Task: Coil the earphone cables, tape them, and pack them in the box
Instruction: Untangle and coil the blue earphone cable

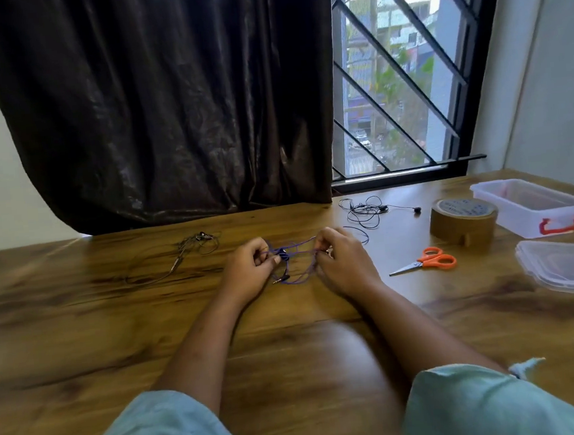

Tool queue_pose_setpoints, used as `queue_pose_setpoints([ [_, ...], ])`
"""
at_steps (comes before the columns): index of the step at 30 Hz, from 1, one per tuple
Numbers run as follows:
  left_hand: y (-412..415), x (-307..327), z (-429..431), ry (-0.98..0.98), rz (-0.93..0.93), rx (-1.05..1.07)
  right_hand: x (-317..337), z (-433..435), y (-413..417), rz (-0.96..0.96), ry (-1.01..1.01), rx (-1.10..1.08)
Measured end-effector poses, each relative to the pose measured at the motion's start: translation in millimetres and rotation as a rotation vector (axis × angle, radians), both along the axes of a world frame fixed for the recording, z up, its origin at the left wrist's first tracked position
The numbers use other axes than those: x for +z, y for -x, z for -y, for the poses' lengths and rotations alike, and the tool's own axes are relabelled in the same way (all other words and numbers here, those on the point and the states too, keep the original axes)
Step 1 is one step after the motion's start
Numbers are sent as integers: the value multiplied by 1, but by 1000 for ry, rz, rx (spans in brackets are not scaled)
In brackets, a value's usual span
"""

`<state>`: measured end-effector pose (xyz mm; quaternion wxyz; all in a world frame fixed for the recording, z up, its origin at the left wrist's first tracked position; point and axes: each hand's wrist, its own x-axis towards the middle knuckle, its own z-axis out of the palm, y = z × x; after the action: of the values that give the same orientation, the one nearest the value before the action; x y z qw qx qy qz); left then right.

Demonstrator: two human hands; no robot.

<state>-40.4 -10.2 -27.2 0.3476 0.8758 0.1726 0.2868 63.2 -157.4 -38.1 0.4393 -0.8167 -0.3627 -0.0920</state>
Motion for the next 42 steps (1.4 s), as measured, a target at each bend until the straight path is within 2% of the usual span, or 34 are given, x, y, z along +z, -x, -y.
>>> queue_pose_setpoints([
  [4,-8,2,-7,247,114,-28,2,-12,-12,95,46,21],
  [7,-17,1,-10,384,168,-51,4,-22,-17,227,-41,66],
  [11,-21,3,-4,358,151,-46,9,-33,-19,327,-144,148],
  [14,-22,2,-2,286,153,-69,9,-38,-23,426,-12,79],
  [17,-24,0,-1,257,220,-71,8,-38,-23,417,68,52],
  [23,-29,0,-4,240,299,28,11,-36,-25,180,-151,161],
  [27,-27,4,-10,76,351,142,16,-37,-21,61,-255,184],
  [28,-27,5,-9,121,363,139,18,-38,-21,22,-271,186],
  [31,-26,11,-1,468,392,64,21,-38,-20,-254,-374,268],
  [35,-16,20,3,791,418,-109,25,-32,-18,-618,-527,515],
  [38,-14,24,1,896,380,-223,29,-29,-17,-769,-610,569],
  [42,-17,24,4,858,316,-310,30,-29,-16,-917,-709,474],
])
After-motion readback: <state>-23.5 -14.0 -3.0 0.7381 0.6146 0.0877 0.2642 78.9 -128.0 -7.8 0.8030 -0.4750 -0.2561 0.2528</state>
